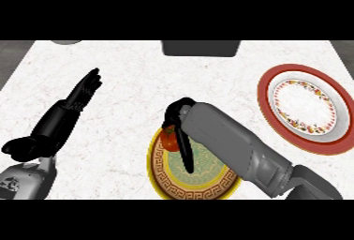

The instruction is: Pick the tomato from the plate and place it in the plate

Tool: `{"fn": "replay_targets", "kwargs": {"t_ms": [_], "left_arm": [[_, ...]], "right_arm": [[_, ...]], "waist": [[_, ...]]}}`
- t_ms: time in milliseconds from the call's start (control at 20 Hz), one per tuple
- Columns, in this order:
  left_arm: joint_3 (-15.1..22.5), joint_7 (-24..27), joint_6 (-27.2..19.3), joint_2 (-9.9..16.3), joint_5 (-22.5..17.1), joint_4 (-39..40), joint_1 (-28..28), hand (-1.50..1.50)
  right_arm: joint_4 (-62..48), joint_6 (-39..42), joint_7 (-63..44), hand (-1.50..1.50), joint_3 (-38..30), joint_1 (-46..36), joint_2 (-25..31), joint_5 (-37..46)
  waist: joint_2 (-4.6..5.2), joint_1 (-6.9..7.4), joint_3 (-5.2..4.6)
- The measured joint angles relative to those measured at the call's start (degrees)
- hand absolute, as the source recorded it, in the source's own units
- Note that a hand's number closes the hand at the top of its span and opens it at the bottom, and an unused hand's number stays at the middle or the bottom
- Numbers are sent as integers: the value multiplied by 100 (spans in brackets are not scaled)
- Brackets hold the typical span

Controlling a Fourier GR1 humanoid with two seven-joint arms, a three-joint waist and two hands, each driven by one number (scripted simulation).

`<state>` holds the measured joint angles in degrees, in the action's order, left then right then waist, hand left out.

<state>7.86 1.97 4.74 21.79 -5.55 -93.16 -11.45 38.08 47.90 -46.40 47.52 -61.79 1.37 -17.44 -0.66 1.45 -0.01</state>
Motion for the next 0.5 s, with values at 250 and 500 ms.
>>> {"fn": "replay_targets", "kwargs": {"t_ms": [250, 500], "left_arm": [[-68, 150, 43, -78, 58, 108, 65, 0], [-105, -17, 66, -146, 85, 16, 27, 0]], "right_arm": [[324, 71, 196, 150, 104, 94, 40, 247], [603, -249, 599, 150, 221, 247, 60, 897]], "waist": [[-21, -47, 5], [-31, -69, 2]]}}
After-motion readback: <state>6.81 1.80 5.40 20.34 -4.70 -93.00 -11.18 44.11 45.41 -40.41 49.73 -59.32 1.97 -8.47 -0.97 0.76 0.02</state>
